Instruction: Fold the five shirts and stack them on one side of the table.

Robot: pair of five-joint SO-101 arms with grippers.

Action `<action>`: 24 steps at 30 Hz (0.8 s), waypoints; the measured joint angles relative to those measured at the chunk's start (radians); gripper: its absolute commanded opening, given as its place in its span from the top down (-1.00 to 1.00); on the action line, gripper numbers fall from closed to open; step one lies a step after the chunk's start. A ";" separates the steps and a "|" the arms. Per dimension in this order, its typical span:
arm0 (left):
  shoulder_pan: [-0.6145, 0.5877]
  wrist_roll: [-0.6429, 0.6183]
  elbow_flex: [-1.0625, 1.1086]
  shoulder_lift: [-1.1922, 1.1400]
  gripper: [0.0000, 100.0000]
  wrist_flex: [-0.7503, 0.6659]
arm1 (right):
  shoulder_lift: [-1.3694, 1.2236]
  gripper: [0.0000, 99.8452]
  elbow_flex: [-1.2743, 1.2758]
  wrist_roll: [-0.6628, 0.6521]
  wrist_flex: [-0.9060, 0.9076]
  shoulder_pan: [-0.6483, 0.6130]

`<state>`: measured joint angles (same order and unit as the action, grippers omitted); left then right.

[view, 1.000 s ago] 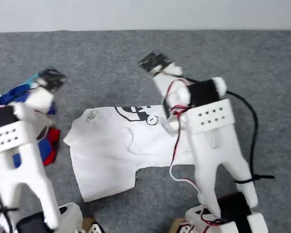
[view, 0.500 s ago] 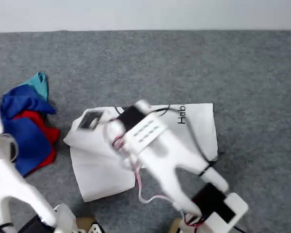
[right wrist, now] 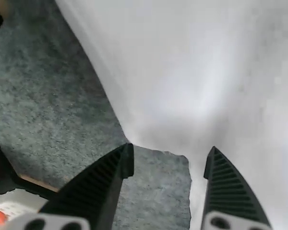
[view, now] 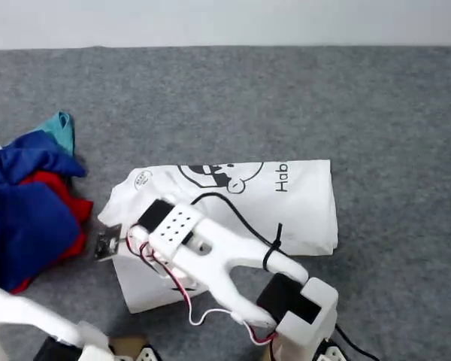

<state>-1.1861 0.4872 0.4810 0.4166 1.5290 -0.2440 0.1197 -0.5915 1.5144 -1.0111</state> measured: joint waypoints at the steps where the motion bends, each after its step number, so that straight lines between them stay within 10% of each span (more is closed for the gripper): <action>1: -0.005 0.000 0.000 0.000 0.99 0.000 | 0.000 0.50 0.000 0.000 0.000 -0.011; 17: -0.040 0.000 0.017 0.000 0.99 -0.002 | -0.161 0.52 -0.012 0.000 -0.009 -0.109; 24: -0.038 0.006 0.048 0.000 0.99 -0.008 | -0.259 0.89 -0.149 0.000 0.029 -0.103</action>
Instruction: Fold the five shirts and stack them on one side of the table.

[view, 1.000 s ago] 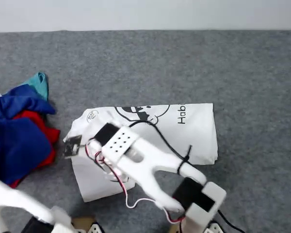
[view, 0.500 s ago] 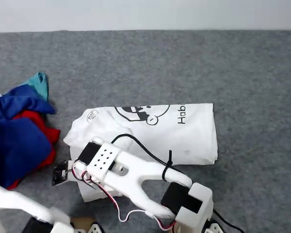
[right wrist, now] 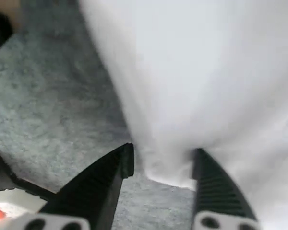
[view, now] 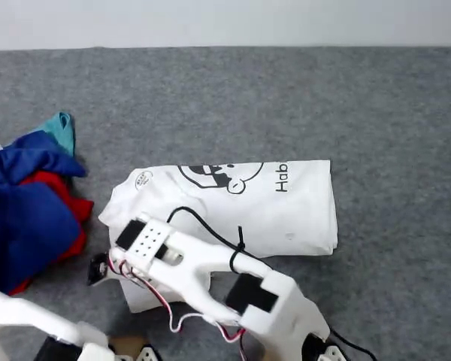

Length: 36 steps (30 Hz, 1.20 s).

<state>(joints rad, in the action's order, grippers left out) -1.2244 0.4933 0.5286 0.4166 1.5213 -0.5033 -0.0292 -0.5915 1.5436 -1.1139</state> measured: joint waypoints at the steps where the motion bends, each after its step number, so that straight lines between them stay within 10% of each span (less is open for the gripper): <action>1: 0.000 0.000 0.000 0.000 0.99 0.000 | -0.015 0.91 -0.025 0.000 0.018 0.000; 36: -0.002 0.002 0.000 0.000 0.99 -0.043 | -0.158 0.96 -0.520 0.048 0.104 0.365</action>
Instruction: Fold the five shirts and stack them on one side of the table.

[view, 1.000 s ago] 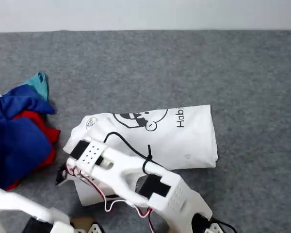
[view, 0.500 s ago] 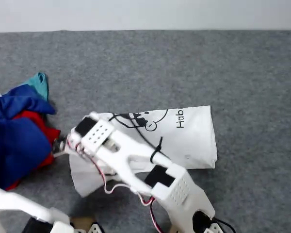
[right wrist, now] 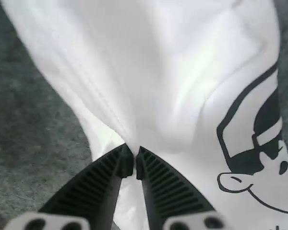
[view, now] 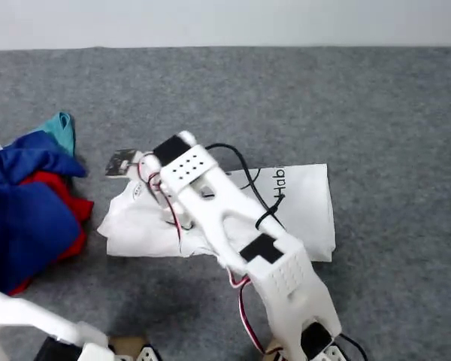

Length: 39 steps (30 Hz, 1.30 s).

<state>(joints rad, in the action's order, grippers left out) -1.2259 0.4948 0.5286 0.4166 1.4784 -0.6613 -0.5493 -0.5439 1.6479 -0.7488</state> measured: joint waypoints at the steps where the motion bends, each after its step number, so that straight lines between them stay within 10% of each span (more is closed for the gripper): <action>1: 0.000 0.000 0.000 0.000 0.99 0.000 | -0.011 0.92 0.000 0.002 0.000 0.012; 10: 0.000 0.000 0.000 0.000 0.99 -0.002 | -0.034 0.61 -0.003 0.068 0.061 0.120; 28: 0.000 0.000 0.000 0.000 0.99 -0.002 | -0.072 0.95 -0.322 0.080 0.106 -0.091; 39: 0.000 0.044 0.000 0.000 0.99 -0.002 | -0.227 0.95 -0.330 0.081 0.054 0.078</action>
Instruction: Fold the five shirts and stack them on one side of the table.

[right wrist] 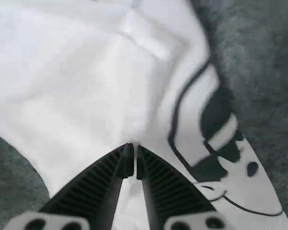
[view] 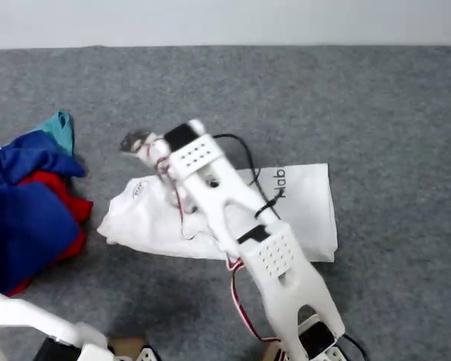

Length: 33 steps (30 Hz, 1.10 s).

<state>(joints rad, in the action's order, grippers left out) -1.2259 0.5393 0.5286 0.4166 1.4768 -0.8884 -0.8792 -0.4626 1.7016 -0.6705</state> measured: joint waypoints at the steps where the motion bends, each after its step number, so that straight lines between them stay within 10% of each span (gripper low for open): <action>1: 0.000 0.002 0.000 0.000 0.99 0.000 | 0.000 0.95 -0.011 0.000 0.000 0.003; 12: 0.000 0.002 0.000 0.000 0.99 0.002 | 0.063 0.96 -0.032 0.091 0.054 0.006; 27: 0.046 0.071 -0.075 0.000 0.98 0.175 | 0.618 0.97 0.586 0.204 0.054 0.373; 33: 0.160 0.064 -0.129 0.000 0.98 0.242 | 0.603 0.56 0.657 0.292 0.054 0.546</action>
<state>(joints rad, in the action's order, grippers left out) -1.0664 0.6038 0.3997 0.4166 1.7192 -0.2854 -0.2225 -0.1711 1.7553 -0.1243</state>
